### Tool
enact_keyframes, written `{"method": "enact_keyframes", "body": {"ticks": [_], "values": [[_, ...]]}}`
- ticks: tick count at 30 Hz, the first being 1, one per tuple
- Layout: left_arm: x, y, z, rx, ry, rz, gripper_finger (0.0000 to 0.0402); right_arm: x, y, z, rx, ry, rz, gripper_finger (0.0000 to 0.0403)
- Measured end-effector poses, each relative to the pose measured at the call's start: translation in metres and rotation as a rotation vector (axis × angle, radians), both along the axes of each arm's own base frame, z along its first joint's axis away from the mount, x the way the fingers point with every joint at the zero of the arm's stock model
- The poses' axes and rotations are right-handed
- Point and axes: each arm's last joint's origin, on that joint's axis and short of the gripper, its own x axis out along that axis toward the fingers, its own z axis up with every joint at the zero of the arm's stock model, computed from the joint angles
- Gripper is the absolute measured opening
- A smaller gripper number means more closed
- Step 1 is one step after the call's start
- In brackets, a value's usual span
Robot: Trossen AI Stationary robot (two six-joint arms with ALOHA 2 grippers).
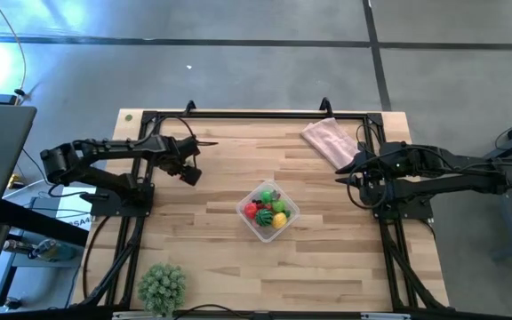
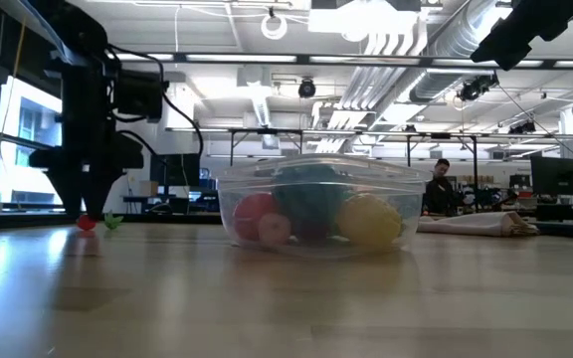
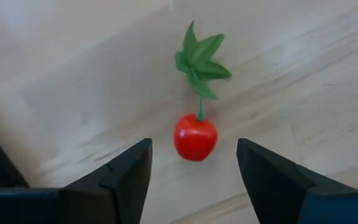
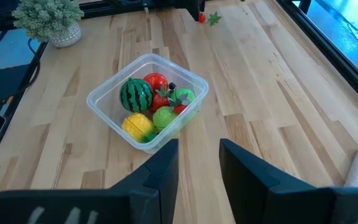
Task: Pick and placing Produce into tupperware
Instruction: Put the red cherry into the transparent container
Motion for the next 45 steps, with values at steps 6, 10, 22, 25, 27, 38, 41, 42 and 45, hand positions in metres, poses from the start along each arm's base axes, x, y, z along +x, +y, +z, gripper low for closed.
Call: {"method": "enact_keyframes", "body": {"ticks": [6, 10, 22, 25, 27, 38, 41, 42, 45], "values": [[-0.002, -0.002, -0.009, 0.013, -0.011, -0.030, 0.0221, 0.000, 0.000, 0.000, 0.000, 0.000, 0.000, 0.0105], [-0.004, -0.002, -0.012, 0.029, 0.005, -0.031, 0.0222, 0.000, 0.000, 0.000, 0.000, 0.000, 0.000, 0.0105], [0.001, 0.001, -0.012, 0.063, -0.029, -0.102, 0.0188, 0.000, 0.000, 0.000, 0.001, 0.000, 0.000, 0.0105], [0.000, 0.001, -0.012, 0.062, -0.028, -0.101, 0.0176, 0.000, 0.000, 0.000, 0.000, 0.000, 0.000, 0.0105], [0.000, 0.001, -0.012, 0.061, -0.026, -0.102, 0.0170, 0.000, 0.000, 0.000, 0.001, 0.000, 0.000, 0.0105], [-0.001, 0.000, -0.013, 0.050, -0.015, -0.087, 0.0141, 0.000, 0.000, 0.000, 0.001, 0.000, -0.001, 0.0105], [-0.001, 0.000, -0.013, 0.049, -0.015, -0.078, 0.0134, 0.000, 0.000, 0.000, 0.000, 0.000, 0.000, 0.0105], [-0.001, 0.000, -0.013, 0.049, -0.015, -0.079, 0.0132, 0.000, 0.000, 0.000, 0.001, 0.000, -0.001, 0.0105], [-0.001, 0.000, -0.013, 0.049, -0.016, -0.078, 0.0126, 0.000, 0.000, 0.000, 0.000, 0.000, 0.000, 0.0105]]}}
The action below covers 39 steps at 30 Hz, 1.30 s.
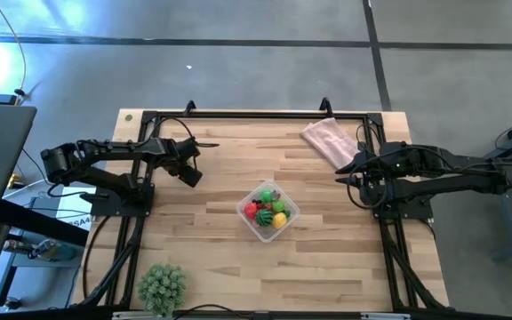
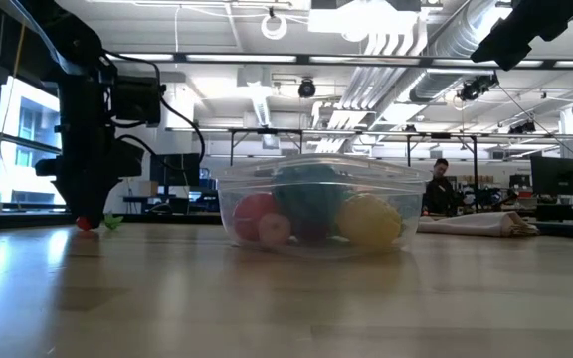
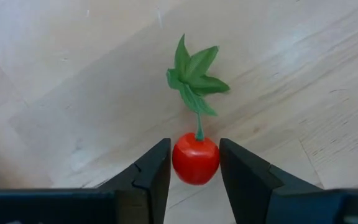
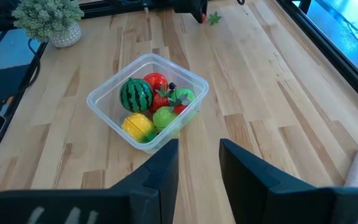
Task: Pick and placing Produce into tupperware
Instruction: Put the red cherry into the transparent container
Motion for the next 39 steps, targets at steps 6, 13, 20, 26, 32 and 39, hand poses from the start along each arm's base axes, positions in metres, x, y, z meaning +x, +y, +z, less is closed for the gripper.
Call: {"method": "enact_keyframes", "body": {"ticks": [6, 13, 20, 26, 32, 39], "values": [[0.000, 0.000, 0.000, 0.000, -0.001, 0.002, 0.0111, 0.000, 0.000, 0.000, 0.000, 0.000, 0.000, 0.0105], [0.000, 0.000, 0.000, 0.001, -0.006, 0.025, 0.0104, 0.000, 0.000, 0.000, 0.001, 0.001, -0.001, 0.0105], [0.001, 0.000, 0.000, 0.004, -0.012, 0.028, 0.0108, 0.000, 0.000, 0.000, 0.000, 0.001, 0.000, 0.0105], [0.003, 0.002, 0.003, -0.003, -0.036, 0.038, 0.0098, 0.000, 0.000, 0.000, 0.001, 0.000, 0.000, 0.0105], [0.015, 0.009, 0.018, 0.014, -0.105, 0.035, 0.0103, 0.000, 0.000, 0.000, 0.001, 0.000, -0.001, 0.0105], [0.039, 0.021, 0.056, 0.044, -0.273, -0.019, 0.0099, 0.000, 0.000, 0.000, 0.000, 0.001, 0.000, 0.0105]]}}
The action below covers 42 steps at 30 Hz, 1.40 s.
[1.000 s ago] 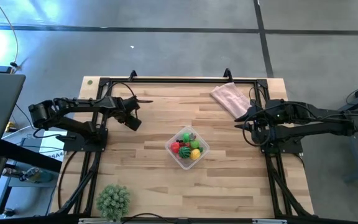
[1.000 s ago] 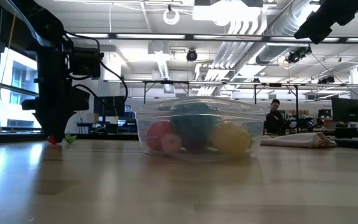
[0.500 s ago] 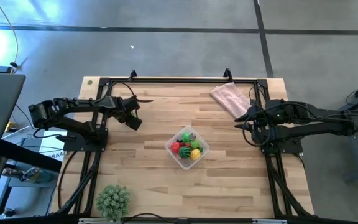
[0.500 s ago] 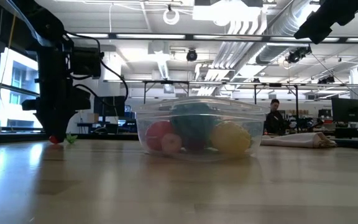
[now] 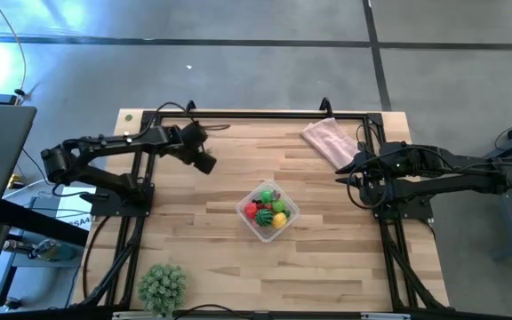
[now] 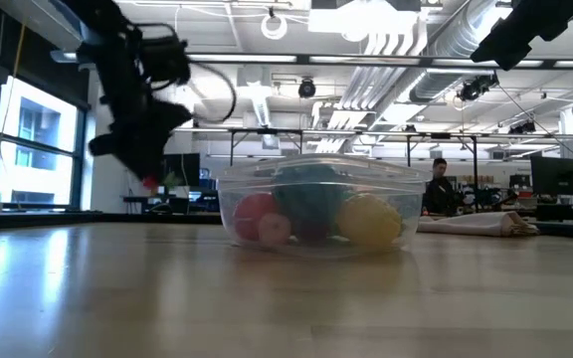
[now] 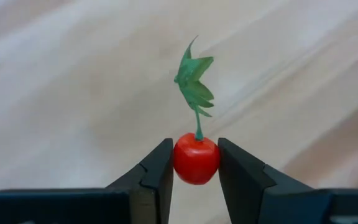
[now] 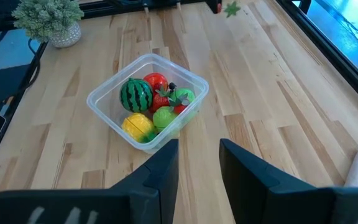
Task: Pick and placing Produce into tupperware
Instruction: Put the red cherry into the transparent container
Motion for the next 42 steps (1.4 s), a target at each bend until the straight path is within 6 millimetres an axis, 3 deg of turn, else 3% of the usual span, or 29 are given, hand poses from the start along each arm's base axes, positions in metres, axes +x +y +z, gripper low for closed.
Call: {"method": "enact_keyframes", "body": {"ticks": [5, 12, 17, 20, 24, 30, 42], "values": [[0.032, 0.000, 0.043, 0.095, -0.208, -0.135, 0.0098, 0.000, 0.000, 0.000, 0.000, 0.000, 0.000, 0.0105], [0.075, -0.019, 0.111, 0.285, -0.565, -0.417, 0.0098, 0.000, 0.000, 0.000, 0.000, 0.000, -0.001, 0.0105], [0.087, -0.032, 0.132, 0.348, -0.705, -0.503, 0.0097, 0.000, 0.000, 0.000, 0.000, 0.000, 0.000, 0.0105], [0.094, -0.040, 0.129, 0.359, -0.699, -0.560, 0.0097, 0.000, 0.000, 0.000, 0.001, 0.000, -0.001, 0.0105], [0.118, -0.048, 0.110, 0.339, -0.682, -0.634, 0.0097, 0.000, 0.000, 0.000, 0.001, -0.001, -0.001, 0.0105], [0.153, -0.059, 0.065, 0.260, -0.598, -0.750, 0.0097, 0.000, 0.000, 0.000, 0.001, -0.001, -0.001, 0.0105], [0.178, -0.070, 0.019, 0.255, -0.364, -0.900, 0.0097, 0.000, 0.000, 0.000, 0.000, 0.000, -0.001, 0.0105]]}}
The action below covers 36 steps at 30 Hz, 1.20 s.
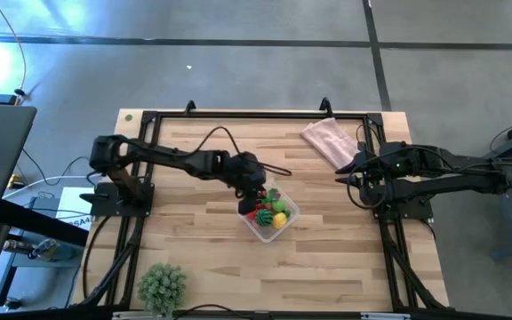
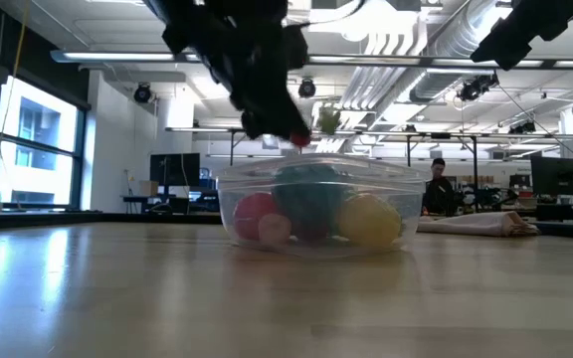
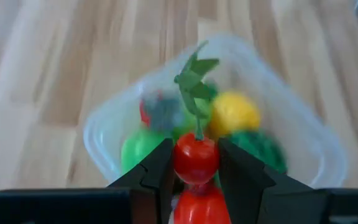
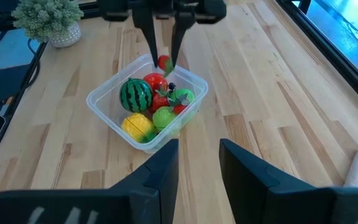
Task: Pick and placing Produce into tupperware
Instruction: Put the red cherry into the transparent container
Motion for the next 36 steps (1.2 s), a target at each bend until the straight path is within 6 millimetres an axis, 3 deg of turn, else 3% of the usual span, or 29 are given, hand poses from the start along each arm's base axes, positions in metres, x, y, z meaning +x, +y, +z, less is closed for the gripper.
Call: {"method": "enact_keyframes", "body": {"ticks": [7, 31, 36], "values": [[0.001, -0.002, -0.017, 0.010, 0.087, -0.025, 0.0097, 0.000, 0.000, 0.000, -0.001, 0.000, 0.000, 0.0105], [-0.003, -0.007, -0.020, 0.027, 0.130, -0.080, 0.0097, 0.000, 0.000, 0.000, 0.000, 0.000, 0.000, 0.0105], [0.000, -0.007, -0.030, 0.014, 0.155, -0.083, 0.0097, 0.000, 0.000, 0.000, 0.000, 0.000, 0.001, 0.0105]]}}
